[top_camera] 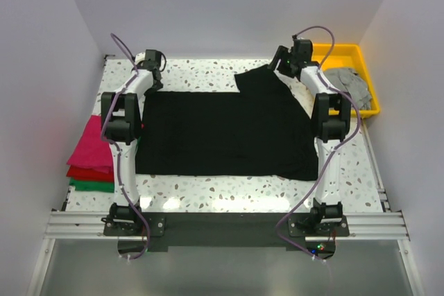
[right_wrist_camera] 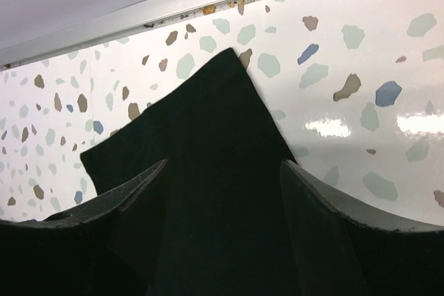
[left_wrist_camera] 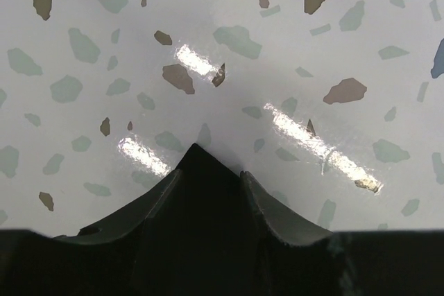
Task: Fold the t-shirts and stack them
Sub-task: Fold the tshirt
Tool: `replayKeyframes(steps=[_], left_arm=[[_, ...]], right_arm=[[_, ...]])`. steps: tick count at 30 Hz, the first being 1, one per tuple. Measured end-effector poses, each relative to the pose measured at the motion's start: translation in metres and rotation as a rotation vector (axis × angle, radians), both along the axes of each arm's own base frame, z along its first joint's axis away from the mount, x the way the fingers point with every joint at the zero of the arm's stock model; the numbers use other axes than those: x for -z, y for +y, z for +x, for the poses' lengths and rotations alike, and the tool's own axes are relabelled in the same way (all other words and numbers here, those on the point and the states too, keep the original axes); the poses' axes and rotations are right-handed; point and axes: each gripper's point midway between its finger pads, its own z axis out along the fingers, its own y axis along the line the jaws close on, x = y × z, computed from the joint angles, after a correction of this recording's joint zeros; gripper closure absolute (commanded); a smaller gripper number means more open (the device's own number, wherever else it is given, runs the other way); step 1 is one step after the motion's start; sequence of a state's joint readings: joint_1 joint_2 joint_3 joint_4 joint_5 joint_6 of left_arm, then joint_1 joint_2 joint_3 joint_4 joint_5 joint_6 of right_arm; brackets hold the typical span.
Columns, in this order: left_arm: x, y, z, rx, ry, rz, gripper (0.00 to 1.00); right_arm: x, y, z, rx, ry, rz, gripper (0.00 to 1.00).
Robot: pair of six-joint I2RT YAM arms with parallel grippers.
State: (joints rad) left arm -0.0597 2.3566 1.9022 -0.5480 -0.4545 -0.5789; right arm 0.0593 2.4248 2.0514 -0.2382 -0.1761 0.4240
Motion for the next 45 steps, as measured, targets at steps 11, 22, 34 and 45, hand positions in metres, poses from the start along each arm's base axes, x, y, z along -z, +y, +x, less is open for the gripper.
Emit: replayKeyframes(steps=[11, 22, 34, 45], left_arm=[[0.001, 0.001, 0.0, -0.003, 0.0, 0.003, 0.78], [0.001, 0.0, 0.0, -0.002, -0.001, 0.001, 0.88], [0.001, 0.0, 0.001, 0.001, -0.003, -0.002, 0.89], [0.001, -0.001, 0.002, 0.003, -0.004, -0.005, 0.98]], right_arm=[[0.033, -0.003, 0.018, 0.003, 0.009, -0.032, 0.33], [0.038, -0.009, 0.028, 0.037, -0.004, -0.182, 0.33], [0.046, 0.027, 0.023, -0.033, 0.007, -0.371, 0.43], [0.047, 0.019, 0.024, -0.032, 0.008, -0.434, 0.73]])
